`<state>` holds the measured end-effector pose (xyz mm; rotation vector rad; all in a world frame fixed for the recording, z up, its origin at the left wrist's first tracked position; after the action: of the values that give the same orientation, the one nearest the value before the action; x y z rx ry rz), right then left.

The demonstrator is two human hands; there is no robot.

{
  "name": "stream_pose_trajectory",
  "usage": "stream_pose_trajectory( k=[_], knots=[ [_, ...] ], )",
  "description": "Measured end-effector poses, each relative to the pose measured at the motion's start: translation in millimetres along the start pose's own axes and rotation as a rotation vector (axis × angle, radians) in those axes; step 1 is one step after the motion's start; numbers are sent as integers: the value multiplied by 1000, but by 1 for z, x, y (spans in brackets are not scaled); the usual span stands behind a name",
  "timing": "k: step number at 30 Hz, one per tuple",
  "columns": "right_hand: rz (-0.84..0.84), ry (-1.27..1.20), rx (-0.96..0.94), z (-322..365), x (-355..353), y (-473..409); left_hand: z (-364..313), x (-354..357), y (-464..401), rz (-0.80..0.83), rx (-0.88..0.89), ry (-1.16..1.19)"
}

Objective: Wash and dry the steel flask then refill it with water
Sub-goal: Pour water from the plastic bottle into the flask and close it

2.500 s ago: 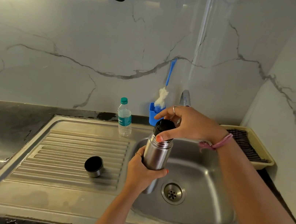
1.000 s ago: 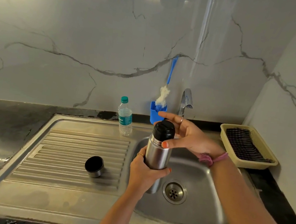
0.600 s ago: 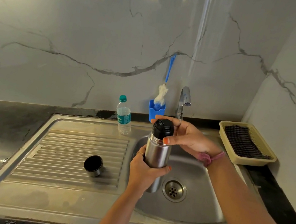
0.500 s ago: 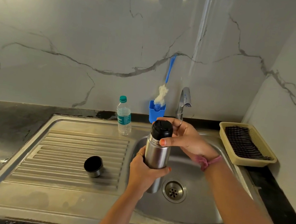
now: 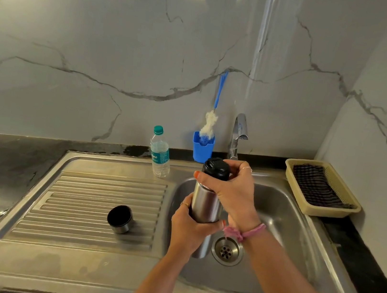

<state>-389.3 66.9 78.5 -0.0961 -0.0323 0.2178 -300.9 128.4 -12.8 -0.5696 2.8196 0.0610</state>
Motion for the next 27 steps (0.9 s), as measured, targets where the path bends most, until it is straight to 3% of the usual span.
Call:
stream_pose_trajectory(
  k=[4,7,9,13,20,23,27],
  knots=[
    [-104,148,-72,-2,7,5,4,6,-1,-3,-14,31],
    [-8,226,-87,1,3,4,0,5,-1,11,4,30],
    [210,200,-99,6,-9,-2,-3,0,-2,59,17,-3],
    [804,201,-105,17,-41,-21,-13,-14,-3,179,49,-42],
    [1190,372,-189,37,-42,-39,-23,-24,-2,381,75,-101],
    [1253,285,-204,40,-34,-37,-24,-25,-3,395,84,-102],
    [1139,148,-204,34,-32,-30,-23,-26,-4,373,96,-92]
  ],
)
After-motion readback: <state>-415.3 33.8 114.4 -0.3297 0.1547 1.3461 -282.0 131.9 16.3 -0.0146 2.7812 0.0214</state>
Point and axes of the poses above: each hand's wrist, its own y-axis away from the middle knuckle, its own x-axis out of the palm, z = x × y, the point moved 1 cm from there along -y, towards the middle knuckle, and after that the axes turned 6 degrees about z, right-handed, at the moved point
